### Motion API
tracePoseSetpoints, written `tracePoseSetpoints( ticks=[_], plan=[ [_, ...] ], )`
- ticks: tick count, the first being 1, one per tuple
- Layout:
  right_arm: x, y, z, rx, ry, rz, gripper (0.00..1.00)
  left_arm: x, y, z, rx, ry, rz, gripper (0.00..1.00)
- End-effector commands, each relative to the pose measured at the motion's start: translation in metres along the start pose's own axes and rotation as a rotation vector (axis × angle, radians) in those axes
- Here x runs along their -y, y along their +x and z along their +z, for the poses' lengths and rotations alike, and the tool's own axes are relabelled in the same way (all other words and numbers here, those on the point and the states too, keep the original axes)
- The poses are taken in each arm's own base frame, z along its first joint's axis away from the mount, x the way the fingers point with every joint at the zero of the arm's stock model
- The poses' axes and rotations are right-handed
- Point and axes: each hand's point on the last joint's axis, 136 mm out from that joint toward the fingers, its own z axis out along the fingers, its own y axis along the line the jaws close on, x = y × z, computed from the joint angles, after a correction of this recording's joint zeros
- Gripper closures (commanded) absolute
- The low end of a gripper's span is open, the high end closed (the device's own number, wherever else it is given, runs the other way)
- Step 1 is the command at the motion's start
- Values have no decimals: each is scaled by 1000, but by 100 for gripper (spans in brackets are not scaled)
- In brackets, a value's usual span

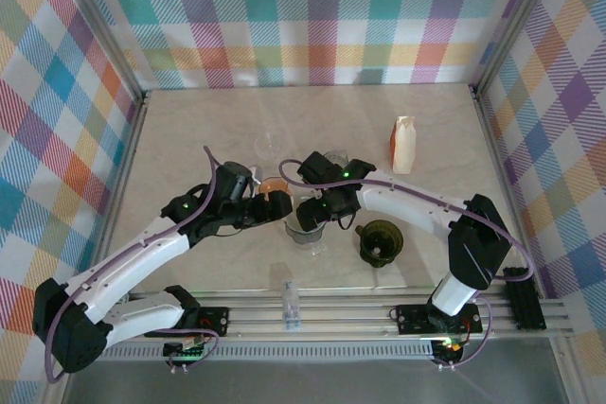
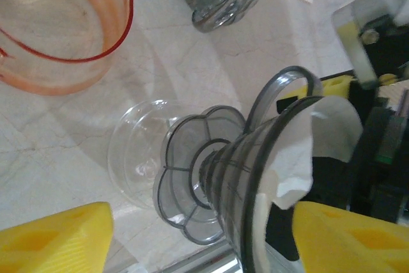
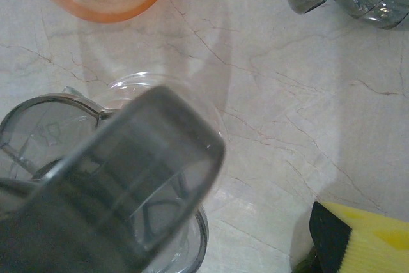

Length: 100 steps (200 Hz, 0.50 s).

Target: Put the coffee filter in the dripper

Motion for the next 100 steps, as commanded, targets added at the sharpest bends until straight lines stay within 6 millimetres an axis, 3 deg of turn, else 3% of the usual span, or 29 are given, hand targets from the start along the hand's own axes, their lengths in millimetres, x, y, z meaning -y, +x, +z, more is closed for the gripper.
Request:
tracePoseSetpoints(
  ticks=[1,32,82,100],
  plan=[
    [3,9,10,-35,31,-5,14,12,-10,-3,58,54,18,17],
    [3,9,10,-36,33,-3,14,11,-10,5,40,42,26,22],
    [3,10,9,-37,35,4,14,-4,-5,12,18,-19,7,56],
    [3,10,9,-39,37,4,14,-3,-4,11,17,-9,8,59]
  ],
)
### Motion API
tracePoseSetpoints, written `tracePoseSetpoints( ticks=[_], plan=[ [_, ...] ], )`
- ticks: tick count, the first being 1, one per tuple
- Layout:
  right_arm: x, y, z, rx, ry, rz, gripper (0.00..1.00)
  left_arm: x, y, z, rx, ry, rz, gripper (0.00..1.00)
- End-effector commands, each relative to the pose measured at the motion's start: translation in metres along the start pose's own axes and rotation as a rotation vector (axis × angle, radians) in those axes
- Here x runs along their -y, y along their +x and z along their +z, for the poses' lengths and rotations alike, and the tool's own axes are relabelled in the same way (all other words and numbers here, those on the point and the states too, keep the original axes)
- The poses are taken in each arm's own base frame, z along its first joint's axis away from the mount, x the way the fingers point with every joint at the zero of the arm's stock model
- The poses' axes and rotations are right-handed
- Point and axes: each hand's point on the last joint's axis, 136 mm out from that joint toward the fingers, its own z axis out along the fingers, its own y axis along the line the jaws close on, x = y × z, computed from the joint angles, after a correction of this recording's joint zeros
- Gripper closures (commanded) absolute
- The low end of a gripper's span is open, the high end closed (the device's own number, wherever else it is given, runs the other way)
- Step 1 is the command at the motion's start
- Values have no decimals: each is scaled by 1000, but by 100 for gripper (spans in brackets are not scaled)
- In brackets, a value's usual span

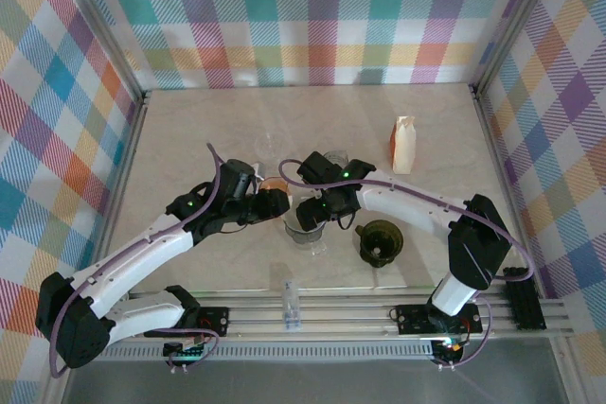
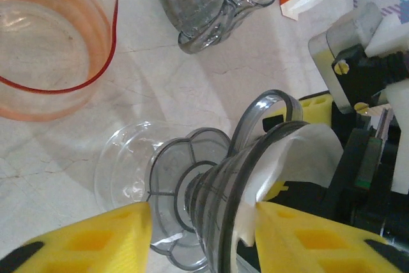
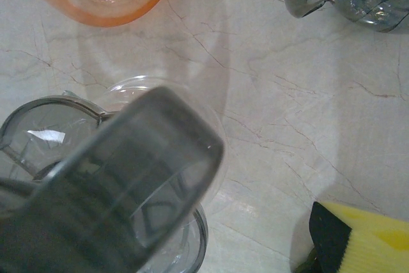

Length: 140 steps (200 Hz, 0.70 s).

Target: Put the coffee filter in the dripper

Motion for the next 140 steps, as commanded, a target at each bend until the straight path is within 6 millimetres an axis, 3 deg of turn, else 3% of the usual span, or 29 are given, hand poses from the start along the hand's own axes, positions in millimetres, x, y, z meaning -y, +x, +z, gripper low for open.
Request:
tracePoseSetpoints(
  ticks=[1,42,57,82,140],
  plan=[
    [3,11,9,-45,32,1,14,-7,4,1,-5,-17,0,59],
    [4,11,7,-45,34,3,14,15,-5,-6,42,88,36,32],
    [3,13,7,-50,34,1,14,24,-8,-7,51,127,72,33],
    [3,13,8,-52,33,6,14,25,-7,-4,28,115,116,50],
    [2,12,7,-50,29,9,14,15,1,1,-1,80,169,49]
  ],
)
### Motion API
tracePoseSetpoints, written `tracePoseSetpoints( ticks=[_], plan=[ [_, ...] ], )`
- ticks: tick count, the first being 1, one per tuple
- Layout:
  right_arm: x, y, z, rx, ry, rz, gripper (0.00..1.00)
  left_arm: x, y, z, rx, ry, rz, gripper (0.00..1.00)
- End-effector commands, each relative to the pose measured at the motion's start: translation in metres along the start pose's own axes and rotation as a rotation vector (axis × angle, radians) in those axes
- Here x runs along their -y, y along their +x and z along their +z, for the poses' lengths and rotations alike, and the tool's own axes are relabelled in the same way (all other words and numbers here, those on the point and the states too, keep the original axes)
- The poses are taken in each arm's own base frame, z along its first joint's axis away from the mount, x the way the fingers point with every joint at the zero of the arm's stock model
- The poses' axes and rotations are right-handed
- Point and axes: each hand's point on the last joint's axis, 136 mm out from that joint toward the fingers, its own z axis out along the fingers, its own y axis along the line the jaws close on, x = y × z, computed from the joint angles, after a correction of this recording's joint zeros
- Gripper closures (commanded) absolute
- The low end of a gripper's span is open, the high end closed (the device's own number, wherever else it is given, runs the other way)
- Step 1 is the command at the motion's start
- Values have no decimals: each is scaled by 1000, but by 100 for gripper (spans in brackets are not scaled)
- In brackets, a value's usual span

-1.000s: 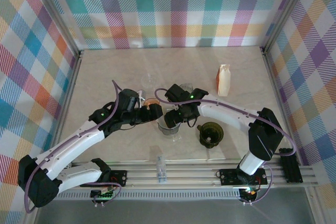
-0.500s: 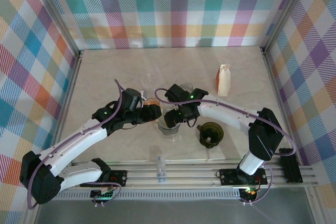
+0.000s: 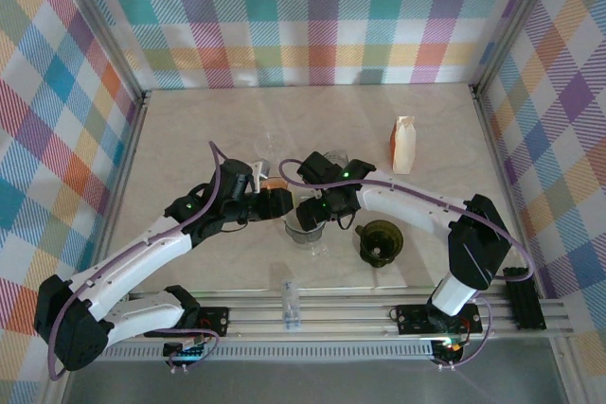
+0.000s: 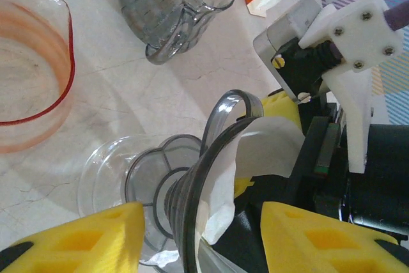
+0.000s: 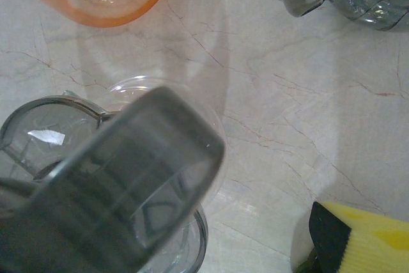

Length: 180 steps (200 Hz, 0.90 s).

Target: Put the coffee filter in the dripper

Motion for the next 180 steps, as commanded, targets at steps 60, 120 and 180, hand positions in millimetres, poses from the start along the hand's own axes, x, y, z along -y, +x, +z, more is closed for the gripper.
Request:
tracePoseSetpoints(
  ticks=[60,120,180],
  plan=[
    [2,12,7,-51,28,6,14,-8,-4,5,16,-62,83,61],
    [2,13,9,-55,27,8,14,-8,-6,4,24,-66,83,70],
    [2,13,9,-55,29,8,14,-1,-2,4,13,-22,73,57]
  ],
)
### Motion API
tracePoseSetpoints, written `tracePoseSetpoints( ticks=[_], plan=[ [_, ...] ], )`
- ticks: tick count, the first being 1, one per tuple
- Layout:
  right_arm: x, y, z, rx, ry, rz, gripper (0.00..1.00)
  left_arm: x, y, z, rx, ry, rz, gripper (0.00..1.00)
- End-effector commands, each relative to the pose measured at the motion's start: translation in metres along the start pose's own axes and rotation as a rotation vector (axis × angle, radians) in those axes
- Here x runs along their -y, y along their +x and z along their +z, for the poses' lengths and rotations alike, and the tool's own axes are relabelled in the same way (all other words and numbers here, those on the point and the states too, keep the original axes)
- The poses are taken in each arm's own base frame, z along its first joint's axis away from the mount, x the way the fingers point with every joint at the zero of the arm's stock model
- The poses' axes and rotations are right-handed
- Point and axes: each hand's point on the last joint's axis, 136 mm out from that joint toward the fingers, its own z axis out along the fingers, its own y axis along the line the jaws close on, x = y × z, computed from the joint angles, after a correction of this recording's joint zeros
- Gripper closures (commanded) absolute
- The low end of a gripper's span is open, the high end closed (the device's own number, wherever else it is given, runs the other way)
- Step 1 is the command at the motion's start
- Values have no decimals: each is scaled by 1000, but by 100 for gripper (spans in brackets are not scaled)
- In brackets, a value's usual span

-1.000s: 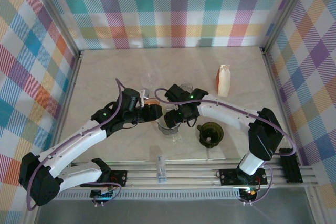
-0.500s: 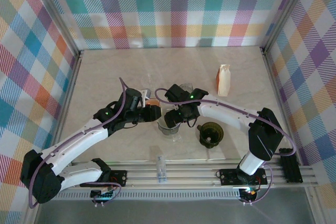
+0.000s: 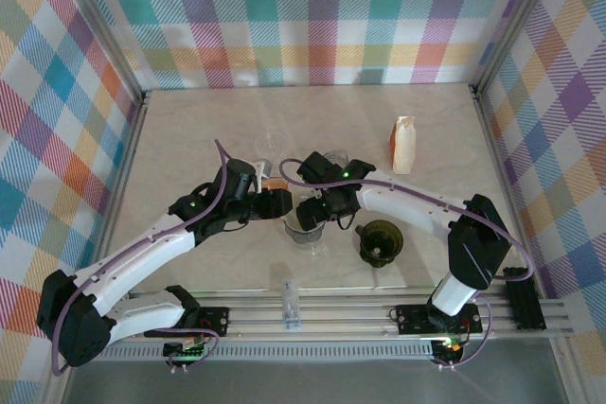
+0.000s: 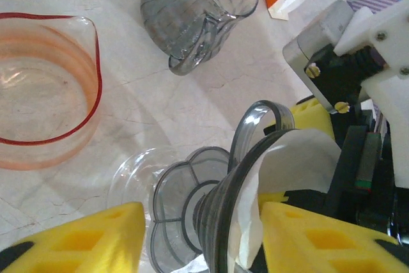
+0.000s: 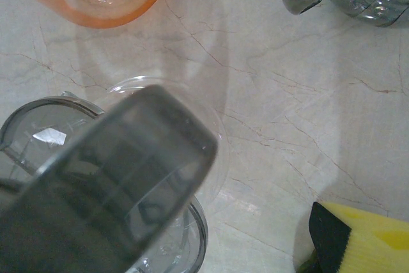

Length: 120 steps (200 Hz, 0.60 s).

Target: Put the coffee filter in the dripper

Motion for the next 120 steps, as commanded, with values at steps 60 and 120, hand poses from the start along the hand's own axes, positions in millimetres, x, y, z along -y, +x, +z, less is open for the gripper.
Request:
tracePoseSetpoints(
  ticks=[60,120],
  plan=[
    [3,14,9,-55,30,-1,14,6,7,2,-30,14,22,87],
    [3,13,8,-52,30,-1,14,5,10,-3,-39,7,25,61]
  ],
)
